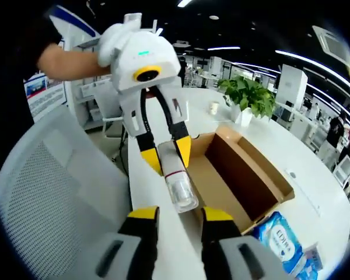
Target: Operate the shoe box by opening the lid, removing the specified soft item, and placing it in the target area until the item is outside and the box remains undamaged.
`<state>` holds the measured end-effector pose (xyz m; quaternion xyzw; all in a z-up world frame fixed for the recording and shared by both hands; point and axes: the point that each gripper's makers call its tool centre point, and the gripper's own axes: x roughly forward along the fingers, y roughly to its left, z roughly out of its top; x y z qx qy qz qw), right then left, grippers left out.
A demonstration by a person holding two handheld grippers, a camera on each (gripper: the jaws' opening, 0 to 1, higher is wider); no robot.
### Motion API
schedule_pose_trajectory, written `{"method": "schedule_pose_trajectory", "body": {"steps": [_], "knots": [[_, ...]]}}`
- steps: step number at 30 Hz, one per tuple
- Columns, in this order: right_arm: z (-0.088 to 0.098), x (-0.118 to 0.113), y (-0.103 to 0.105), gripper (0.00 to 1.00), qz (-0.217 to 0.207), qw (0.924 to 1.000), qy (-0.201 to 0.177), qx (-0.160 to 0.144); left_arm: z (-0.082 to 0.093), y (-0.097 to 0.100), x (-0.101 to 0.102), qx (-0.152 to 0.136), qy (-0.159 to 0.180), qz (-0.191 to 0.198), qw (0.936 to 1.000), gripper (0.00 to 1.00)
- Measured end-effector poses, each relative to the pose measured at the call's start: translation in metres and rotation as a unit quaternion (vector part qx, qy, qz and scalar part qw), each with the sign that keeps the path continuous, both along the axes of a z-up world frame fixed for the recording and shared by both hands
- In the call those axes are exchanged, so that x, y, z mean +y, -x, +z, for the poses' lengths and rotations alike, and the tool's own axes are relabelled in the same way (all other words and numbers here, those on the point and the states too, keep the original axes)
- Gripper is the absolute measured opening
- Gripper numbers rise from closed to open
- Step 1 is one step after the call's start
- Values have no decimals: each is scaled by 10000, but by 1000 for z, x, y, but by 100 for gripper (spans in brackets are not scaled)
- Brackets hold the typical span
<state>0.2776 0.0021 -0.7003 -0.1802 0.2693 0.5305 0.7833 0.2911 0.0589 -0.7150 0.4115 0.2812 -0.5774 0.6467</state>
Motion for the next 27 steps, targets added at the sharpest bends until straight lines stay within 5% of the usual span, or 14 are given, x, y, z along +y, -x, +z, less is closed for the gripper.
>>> {"method": "schedule_pose_trajectory", "body": {"steps": [5, 10, 18, 25, 27], "knots": [[1, -2, -2, 27, -580, 9938, -645, 700, 2, -3, -3, -105, 158, 57, 9998, 19], [7, -3, -10, 29, -1227, 9716, -1455, 1408, 4, -4, -7, -217, 317, 84, 9992, 19], [12, -2, -16, 28, -1735, 9363, -2262, 2053, 8, -6, -16, -366, 594, 110, 9975, 19], [11, -4, -22, 26, -2016, 9169, -2508, 2363, 9, -6, -27, -484, 764, 38, 9959, 19], [11, -5, -24, 25, -2156, 9063, -2622, 2517, 10, -6, -31, -531, 821, -1, 9952, 19]]}}
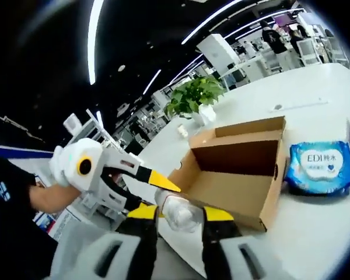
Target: Operate the shoe box by opening the lid, removing the specified soft item, and placing it in the target area until the item is outside and the box remains undamaged.
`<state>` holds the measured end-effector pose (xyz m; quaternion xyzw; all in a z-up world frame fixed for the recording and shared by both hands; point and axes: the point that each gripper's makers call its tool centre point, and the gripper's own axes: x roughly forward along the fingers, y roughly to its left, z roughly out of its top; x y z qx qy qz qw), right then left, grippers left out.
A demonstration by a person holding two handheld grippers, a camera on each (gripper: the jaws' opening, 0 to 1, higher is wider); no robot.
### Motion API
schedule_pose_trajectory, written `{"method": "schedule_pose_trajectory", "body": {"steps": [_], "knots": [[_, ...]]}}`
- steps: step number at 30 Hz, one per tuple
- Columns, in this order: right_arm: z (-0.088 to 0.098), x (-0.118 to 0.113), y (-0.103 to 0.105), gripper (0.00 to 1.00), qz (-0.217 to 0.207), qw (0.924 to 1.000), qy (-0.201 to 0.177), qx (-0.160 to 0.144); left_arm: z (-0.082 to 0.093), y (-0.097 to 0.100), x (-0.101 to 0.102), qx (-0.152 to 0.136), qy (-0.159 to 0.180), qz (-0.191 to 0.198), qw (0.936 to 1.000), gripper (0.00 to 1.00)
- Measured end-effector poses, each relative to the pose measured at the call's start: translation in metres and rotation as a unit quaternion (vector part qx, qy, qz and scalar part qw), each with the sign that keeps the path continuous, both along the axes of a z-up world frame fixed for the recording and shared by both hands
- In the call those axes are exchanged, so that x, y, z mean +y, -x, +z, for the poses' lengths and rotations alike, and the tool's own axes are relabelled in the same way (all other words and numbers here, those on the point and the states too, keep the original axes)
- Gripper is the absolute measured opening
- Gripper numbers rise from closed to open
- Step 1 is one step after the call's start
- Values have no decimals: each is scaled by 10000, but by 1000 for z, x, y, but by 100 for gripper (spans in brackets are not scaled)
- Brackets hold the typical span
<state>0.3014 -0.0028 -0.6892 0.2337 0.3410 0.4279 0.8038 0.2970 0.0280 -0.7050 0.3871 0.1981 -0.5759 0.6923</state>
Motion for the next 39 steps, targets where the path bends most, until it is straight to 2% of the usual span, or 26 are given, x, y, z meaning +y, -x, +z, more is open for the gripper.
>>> {"method": "schedule_pose_trajectory", "body": {"steps": [5, 10, 15, 22, 30, 34, 39], "knots": [[-4, -2, -1, 24, -115, 9996, -95, 247, 2, -1, -8, -145, 97, -53, 9998, 19], [-5, -4, -2, 22, -288, 9963, -406, 702, -1, -4, -12, -265, 99, -156, 9995, 20], [-1, -5, -2, 16, -278, 9960, -462, 714, -5, -6, -14, -290, 84, -159, 9994, 20], [-1, -6, -5, 16, -299, 9971, -197, 678, -7, -10, -16, -316, 102, -59, 9994, 20], [3, -8, -13, 16, -472, 9953, -351, 768, 1, -18, -16, -459, 251, 113, 9986, 21], [3, -11, -18, 16, -545, 9957, -266, 695, 5, -22, -12, -467, 273, 218, 9983, 21], [5, -17, -23, 16, -589, 9967, -146, 541, 9, -28, -1, -341, 431, 511, 9972, 21]]}}
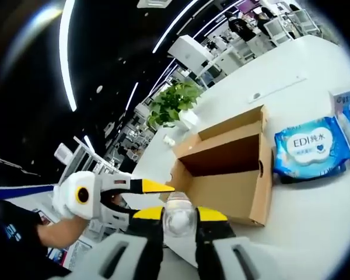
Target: Operate the shoe box by opening the lid, removing the specified soft item, and placing it in the target area until the item is outside and the box remains undamaged.
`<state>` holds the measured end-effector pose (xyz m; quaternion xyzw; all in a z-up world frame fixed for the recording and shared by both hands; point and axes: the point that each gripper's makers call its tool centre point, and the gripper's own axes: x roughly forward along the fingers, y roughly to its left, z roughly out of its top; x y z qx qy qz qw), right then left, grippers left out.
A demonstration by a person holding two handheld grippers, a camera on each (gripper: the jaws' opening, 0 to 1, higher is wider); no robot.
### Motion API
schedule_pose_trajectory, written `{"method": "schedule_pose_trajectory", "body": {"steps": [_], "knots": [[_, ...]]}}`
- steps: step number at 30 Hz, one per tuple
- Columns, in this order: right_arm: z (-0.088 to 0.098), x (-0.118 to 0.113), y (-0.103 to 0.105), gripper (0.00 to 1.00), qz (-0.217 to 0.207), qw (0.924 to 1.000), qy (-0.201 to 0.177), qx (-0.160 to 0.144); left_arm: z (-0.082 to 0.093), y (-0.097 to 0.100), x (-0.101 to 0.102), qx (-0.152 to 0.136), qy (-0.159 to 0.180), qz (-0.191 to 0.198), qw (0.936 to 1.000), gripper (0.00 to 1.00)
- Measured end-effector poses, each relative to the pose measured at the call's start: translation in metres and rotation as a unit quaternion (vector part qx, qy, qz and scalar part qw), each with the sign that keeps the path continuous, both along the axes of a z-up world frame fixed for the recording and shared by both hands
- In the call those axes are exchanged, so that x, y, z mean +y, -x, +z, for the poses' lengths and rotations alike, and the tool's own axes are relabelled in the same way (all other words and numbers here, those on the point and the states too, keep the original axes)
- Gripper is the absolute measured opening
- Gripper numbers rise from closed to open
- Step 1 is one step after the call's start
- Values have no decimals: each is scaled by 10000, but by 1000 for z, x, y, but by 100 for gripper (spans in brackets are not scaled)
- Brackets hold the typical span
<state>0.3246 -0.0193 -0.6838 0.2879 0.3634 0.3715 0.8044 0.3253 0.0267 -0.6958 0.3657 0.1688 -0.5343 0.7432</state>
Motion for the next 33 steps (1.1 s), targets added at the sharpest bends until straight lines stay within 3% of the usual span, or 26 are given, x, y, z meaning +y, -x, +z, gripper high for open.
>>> {"method": "schedule_pose_trajectory", "body": {"steps": [9, 22, 27, 33], "knots": [[7, -11, -8, 16, 38, 9993, 247, -280, -2, -15, 30, 170, 71, 629, 9978, 20], [21, -31, -28, 16, 124, 9952, 670, -700, -1, -34, 76, 351, 241, 1498, 9878, 21], [31, -41, -39, 16, 210, 9909, 921, -956, -4, -39, 98, 463, 297, 1936, 9795, 20], [44, -57, -58, 16, 313, 9825, 1313, -1287, -8, -47, 129, 535, 395, 2561, 9644, 19]]}}
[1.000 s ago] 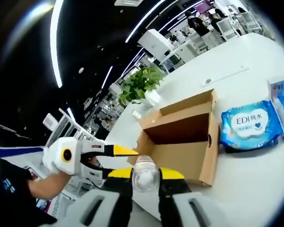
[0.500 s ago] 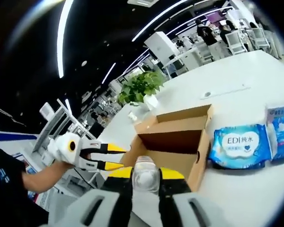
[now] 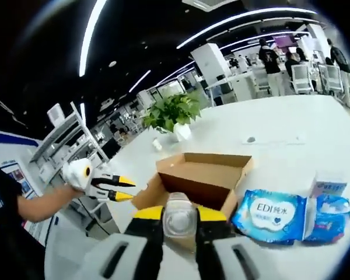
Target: Operate the shoe box by opening the lid, removing the specified soft item, and placing it in the target area until the item is outside and the box remains undamaged.
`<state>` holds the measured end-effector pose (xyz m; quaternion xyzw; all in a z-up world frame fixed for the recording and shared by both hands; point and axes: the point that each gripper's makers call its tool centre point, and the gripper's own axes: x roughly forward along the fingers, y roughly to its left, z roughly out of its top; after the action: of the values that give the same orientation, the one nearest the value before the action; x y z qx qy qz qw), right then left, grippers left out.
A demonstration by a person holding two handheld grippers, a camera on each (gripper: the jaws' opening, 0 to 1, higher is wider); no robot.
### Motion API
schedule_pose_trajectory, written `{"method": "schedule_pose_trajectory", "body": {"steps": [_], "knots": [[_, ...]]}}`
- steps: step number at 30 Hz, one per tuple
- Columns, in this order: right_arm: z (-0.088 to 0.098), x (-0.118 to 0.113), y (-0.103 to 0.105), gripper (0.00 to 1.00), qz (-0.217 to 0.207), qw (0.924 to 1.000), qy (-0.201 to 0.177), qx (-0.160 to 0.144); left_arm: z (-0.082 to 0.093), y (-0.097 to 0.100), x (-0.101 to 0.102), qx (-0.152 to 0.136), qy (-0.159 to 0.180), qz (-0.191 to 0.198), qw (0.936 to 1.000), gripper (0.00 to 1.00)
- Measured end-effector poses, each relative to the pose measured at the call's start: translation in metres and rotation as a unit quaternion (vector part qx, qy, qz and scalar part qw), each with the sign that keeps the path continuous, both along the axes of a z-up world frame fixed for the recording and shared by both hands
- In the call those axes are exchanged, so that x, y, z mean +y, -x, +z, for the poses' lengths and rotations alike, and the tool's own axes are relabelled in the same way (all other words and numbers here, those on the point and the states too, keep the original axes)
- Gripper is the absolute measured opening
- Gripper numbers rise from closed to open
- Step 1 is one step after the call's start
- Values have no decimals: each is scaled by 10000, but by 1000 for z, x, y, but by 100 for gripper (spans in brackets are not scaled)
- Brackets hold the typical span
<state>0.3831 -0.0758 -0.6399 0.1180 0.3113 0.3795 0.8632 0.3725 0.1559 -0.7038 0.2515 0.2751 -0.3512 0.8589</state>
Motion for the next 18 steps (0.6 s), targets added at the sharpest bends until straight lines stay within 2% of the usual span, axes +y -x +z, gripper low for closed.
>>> {"method": "schedule_pose_trajectory", "body": {"steps": [9, 13, 18], "knots": [[14, -16, -25, 16, 154, 9986, 434, -274, -5, -2, 36, 131, 145, 783, 9967, 17], [16, -23, -37, 16, 279, 9961, 754, -373, -10, -1, 48, 140, 124, 1012, 9947, 16], [19, -30, -52, 16, 435, 9922, 1060, -499, -20, 2, 60, 314, 249, 1434, 9889, 16]]}}
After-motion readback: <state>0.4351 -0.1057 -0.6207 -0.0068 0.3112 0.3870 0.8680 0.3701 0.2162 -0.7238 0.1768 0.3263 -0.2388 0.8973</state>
